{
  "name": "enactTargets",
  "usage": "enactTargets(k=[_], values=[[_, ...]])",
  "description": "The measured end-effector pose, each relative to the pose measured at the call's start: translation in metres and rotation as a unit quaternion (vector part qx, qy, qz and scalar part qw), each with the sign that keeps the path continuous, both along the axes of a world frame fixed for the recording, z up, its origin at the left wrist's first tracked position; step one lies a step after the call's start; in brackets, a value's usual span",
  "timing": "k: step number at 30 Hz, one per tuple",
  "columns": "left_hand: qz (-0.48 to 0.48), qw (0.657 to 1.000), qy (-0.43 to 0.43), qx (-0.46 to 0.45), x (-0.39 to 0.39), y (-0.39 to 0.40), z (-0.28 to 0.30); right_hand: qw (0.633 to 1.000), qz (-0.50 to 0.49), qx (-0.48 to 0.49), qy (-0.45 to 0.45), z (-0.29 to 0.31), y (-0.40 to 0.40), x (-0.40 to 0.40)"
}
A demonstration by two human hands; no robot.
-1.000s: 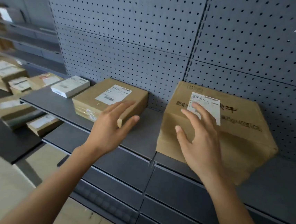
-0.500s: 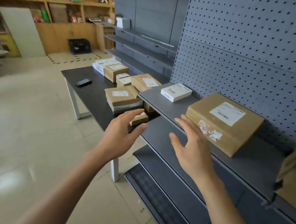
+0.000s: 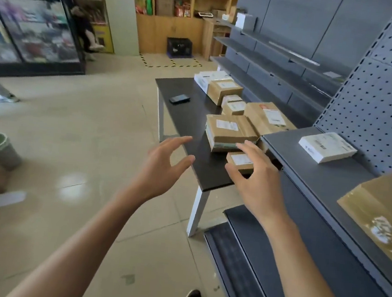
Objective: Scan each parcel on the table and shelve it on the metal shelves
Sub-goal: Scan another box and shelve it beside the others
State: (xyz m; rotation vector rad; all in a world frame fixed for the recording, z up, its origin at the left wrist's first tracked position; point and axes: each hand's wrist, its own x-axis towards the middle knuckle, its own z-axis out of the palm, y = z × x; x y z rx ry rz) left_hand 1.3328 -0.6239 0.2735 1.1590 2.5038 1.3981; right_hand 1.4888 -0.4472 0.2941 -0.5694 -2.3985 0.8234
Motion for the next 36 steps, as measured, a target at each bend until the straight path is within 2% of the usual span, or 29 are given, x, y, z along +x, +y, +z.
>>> enactTargets(k=[8,15,24,36], values=[[0.044,0.999,0.013,-0.026,-0.082,0.041,-0.005,0.998,0.047,-0.030,0.021,-0.011,0.064,-0.097],[0.084,0.996,-0.028,-0.031,-0.133,0.065,-0.019,0.995,0.088,-0.048,0.002,-0.018,0.107,-0.166],[0.123,0.990,-0.064,-0.020,-0.218,0.072,-0.036,0.990,0.121,-0.047,-0.050,-0.037,0.117,-0.266],[0.107,0.989,-0.101,-0.023,-0.403,0.082,-0.043,0.989,0.109,-0.054,-0.086,-0.048,0.116,-0.449]])
